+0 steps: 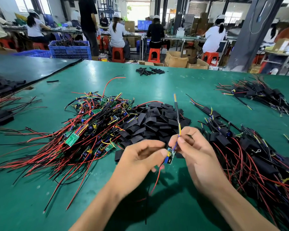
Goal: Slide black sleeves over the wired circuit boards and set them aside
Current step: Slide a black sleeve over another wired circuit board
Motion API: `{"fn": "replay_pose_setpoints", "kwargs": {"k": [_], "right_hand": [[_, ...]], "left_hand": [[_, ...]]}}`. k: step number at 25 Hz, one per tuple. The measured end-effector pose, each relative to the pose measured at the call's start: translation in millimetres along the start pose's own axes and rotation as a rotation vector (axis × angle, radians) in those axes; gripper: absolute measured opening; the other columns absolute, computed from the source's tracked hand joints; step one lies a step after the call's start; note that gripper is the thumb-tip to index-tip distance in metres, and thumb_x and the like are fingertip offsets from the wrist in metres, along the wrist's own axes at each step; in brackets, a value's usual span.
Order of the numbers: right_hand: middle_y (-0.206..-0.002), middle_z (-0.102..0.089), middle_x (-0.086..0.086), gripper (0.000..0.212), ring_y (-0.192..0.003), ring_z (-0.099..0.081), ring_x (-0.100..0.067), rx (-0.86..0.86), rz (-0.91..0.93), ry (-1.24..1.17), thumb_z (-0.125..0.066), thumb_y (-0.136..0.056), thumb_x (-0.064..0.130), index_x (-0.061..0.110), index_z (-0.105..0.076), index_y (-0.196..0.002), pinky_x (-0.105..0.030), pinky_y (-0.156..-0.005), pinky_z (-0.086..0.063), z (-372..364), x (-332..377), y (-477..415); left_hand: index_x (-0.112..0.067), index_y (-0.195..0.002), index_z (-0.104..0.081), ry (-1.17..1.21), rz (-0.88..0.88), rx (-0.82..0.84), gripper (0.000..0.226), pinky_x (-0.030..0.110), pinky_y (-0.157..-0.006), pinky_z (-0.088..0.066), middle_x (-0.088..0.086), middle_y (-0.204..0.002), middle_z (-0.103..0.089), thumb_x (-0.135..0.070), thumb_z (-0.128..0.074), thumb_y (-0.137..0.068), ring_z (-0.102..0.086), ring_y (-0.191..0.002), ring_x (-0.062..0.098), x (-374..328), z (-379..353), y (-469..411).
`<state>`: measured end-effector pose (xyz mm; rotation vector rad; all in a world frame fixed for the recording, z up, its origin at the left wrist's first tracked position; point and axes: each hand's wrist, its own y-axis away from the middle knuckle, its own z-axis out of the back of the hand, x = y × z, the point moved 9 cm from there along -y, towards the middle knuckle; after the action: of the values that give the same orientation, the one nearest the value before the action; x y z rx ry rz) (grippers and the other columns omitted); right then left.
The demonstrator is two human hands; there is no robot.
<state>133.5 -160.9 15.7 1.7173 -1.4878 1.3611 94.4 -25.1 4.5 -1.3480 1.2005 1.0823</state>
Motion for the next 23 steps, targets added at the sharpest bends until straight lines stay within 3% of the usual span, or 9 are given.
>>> {"fn": "replay_pose_setpoints", "kwargs": {"k": [2,4,6,8,11,13,16,19,23], "right_hand": [[-0.085,-0.066,-0.011,0.011,-0.069,-0.056,-0.03,0.066,-0.056,0.028,-0.059,-0.088,0.015,0.02,-0.064,-0.095,-0.045,-0.067,-0.05,-5.6,-4.3,1.0],[-0.091,-0.071,-0.01,0.015,-0.079,-0.063,-0.032,0.055,-0.064,0.146,-0.062,-0.09,0.016,0.024,-0.065,-0.102,-0.048,-0.078,-0.052,-0.9,-6.1,1.6],[-0.096,-0.076,-0.009,0.02,-0.086,-0.07,-0.022,0.012,-0.037,0.28,-0.061,-0.097,0.011,0.024,-0.063,-0.112,-0.039,-0.083,-0.056,6.2,-7.2,2.0],[-0.092,-0.076,-0.006,0.025,-0.072,-0.067,-0.011,-0.103,-0.002,0.393,-0.061,-0.098,0.009,0.025,-0.061,-0.116,-0.022,-0.071,-0.054,19.7,-6.3,1.4],[-0.084,-0.074,-0.002,0.021,-0.059,-0.057,-0.011,-0.296,0.034,0.442,-0.062,-0.097,0.014,0.028,-0.063,-0.112,-0.019,-0.059,-0.048,45.0,0.9,-0.6],[-0.079,-0.071,0.002,0.018,-0.061,-0.056,-0.008,-0.403,0.054,0.512,-0.066,-0.094,0.013,0.029,-0.066,-0.104,-0.021,-0.063,-0.047,60.9,7.2,-0.5],[-0.089,-0.065,0.009,0.026,-0.075,-0.056,-0.004,-0.452,0.03,0.773,-0.076,-0.084,0.012,0.029,-0.065,-0.101,-0.03,-0.079,-0.046,69.4,10.8,0.8],[-0.116,-0.057,0.002,0.046,-0.109,-0.053,-0.018,-0.347,-0.088,1.141,-0.08,-0.079,0.021,0.024,-0.061,-0.12,-0.038,-0.101,-0.041,63.2,0.0,-0.3],[-0.133,-0.049,0.007,0.056,-0.128,-0.038,-0.022,-0.249,-0.228,1.452,-0.072,-0.081,0.042,0.031,-0.053,-0.133,-0.039,-0.106,-0.03,57.1,-9.8,1.7]], "left_hand": [[-0.013,-0.11,-0.071,0.005,0.08,0.15,0.028,0.023,-0.059,-0.047,0.003,-0.077,-0.073,-0.019,-0.077,-0.083,-0.065,-0.065,0.017,8.8,-13.3,1.4],[-0.014,-0.111,-0.072,-0.049,0.11,0.179,0.03,0.019,-0.058,-0.043,0.003,-0.078,-0.074,-0.019,-0.077,-0.082,-0.061,-0.063,0.012,12.3,-13.7,1.6],[-0.012,-0.105,-0.074,-0.088,0.089,0.107,0.021,0.014,-0.06,-0.044,0.005,-0.08,-0.075,-0.011,-0.078,-0.084,-0.061,-0.064,0.007,11.0,-5.0,0.1],[-0.01,-0.097,-0.075,-0.117,0.049,0.027,0.013,0.013,-0.063,-0.046,0.006,-0.079,-0.075,-0.006,-0.076,-0.084,-0.063,-0.065,0.005,8.4,3.5,-1.1],[-0.007,-0.09,-0.071,-0.067,0.001,-0.048,0.01,0.017,-0.054,-0.044,0.0,-0.072,-0.07,0.001,-0.073,-0.084,-0.055,-0.058,0.007,4.1,10.2,-2.2],[-0.004,-0.089,-0.069,-0.01,-0.068,-0.133,0.012,0.02,-0.054,-0.048,0.0,-0.071,-0.067,0.006,-0.072,-0.083,-0.056,-0.06,0.013,-3.1,18.9,-3.3],[-0.003,-0.086,-0.063,0.079,-0.156,-0.256,0.015,0.021,-0.061,-0.052,0.007,-0.076,-0.063,0.008,-0.072,-0.081,-0.06,-0.064,0.017,-11.3,35.3,-2.4],[-0.002,-0.085,-0.061,0.067,-0.177,-0.327,0.014,0.024,-0.067,-0.055,0.012,-0.079,-0.067,0.004,-0.073,-0.082,-0.065,-0.067,0.019,-11.9,45.9,-2.1],[-0.005,-0.089,-0.062,0.038,-0.153,-0.392,0.012,0.025,-0.059,-0.054,0.014,-0.072,-0.071,-0.001,-0.072,-0.086,-0.067,-0.06,0.023,-7.5,56.1,-2.6]]}}
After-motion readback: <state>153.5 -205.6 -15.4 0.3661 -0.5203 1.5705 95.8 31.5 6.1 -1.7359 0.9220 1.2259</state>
